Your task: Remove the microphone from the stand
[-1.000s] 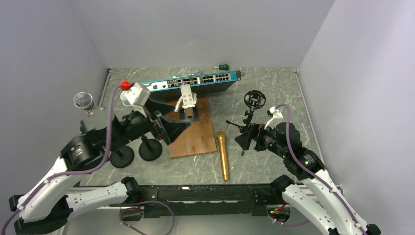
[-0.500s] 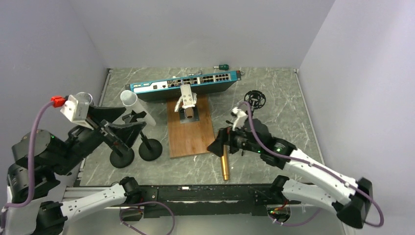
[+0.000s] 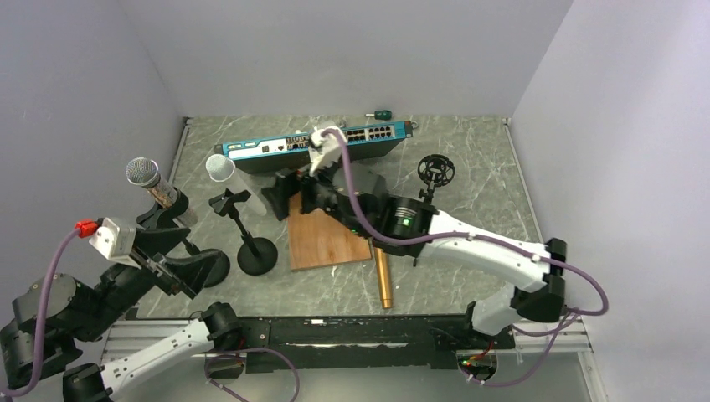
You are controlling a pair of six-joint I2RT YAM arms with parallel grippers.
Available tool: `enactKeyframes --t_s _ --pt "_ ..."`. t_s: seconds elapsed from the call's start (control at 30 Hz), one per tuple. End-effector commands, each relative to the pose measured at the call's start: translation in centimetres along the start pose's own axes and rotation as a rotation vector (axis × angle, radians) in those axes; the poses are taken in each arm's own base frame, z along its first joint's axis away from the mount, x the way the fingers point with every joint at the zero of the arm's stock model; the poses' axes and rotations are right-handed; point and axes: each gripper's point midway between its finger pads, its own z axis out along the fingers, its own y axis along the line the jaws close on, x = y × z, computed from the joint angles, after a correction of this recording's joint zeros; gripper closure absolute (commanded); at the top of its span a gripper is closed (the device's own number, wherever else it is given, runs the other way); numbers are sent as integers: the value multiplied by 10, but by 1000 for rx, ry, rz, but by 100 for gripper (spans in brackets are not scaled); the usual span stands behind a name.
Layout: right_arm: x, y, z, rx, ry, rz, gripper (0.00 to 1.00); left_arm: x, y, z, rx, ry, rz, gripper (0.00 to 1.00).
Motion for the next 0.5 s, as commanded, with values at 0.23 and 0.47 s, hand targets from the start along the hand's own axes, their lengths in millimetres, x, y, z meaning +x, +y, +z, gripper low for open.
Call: enactKeyframes --t_s 0.23,0.47 --pt "-28 57 48 171 -150 -271 9 33 19 -30 -33 16 -127 1" --pt "-15 62 75 228 -156 -345 27 48 21 -33 -37 50 -152 1"
